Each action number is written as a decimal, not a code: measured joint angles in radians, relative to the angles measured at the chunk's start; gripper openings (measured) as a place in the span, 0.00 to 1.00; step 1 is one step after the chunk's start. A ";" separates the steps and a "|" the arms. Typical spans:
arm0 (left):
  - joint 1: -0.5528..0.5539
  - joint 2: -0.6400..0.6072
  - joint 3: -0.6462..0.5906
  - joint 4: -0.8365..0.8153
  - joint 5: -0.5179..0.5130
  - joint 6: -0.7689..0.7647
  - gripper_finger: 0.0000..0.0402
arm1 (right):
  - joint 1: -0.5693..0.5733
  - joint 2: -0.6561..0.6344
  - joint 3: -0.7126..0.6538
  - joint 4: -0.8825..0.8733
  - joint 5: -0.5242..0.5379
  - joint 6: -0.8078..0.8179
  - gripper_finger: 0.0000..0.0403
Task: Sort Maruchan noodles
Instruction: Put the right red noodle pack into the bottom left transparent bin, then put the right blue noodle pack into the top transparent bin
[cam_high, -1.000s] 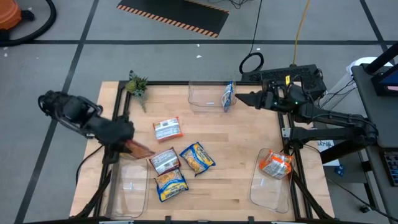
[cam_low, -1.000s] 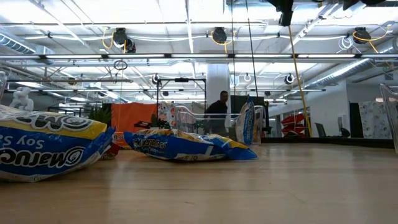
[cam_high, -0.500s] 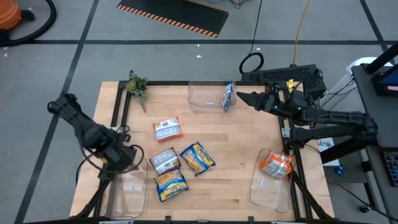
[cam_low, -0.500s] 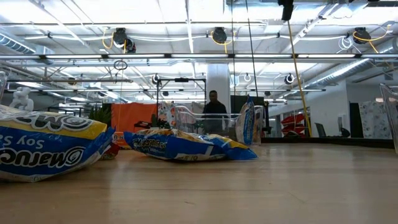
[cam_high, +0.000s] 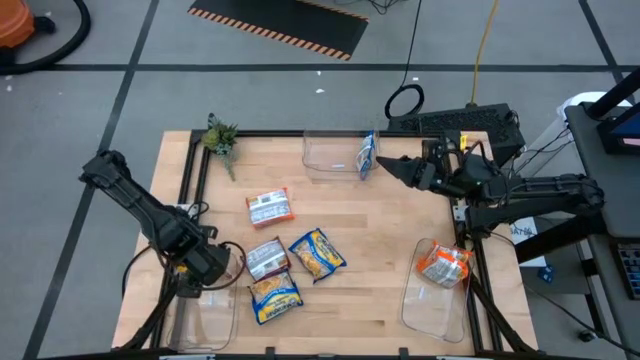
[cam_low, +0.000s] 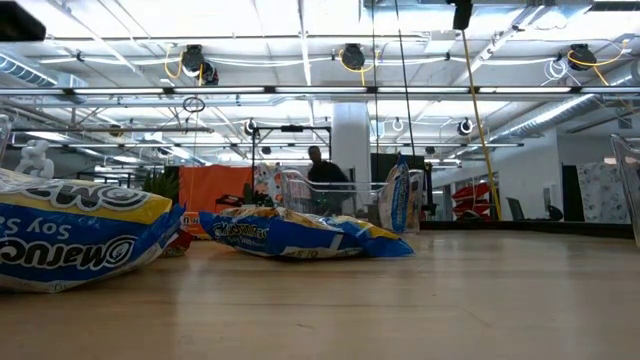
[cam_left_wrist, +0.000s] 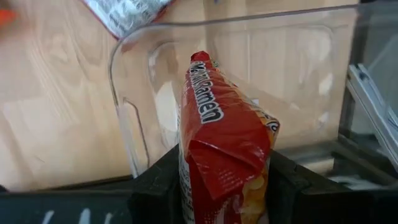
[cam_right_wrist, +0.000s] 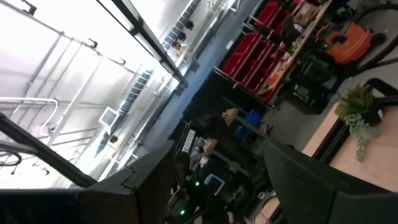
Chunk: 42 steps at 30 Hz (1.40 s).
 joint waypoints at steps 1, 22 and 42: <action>0.002 0.000 -0.015 0.009 0.000 -0.020 0.36 | 0.007 0.005 0.000 0.000 0.001 0.001 0.59; 0.009 0.000 -0.155 0.106 -0.053 -0.057 0.47 | 0.112 0.051 0.000 0.059 0.070 0.020 0.59; 0.010 -0.008 0.209 -0.266 -0.161 -0.189 0.82 | 0.187 0.115 0.000 0.072 0.158 0.024 0.59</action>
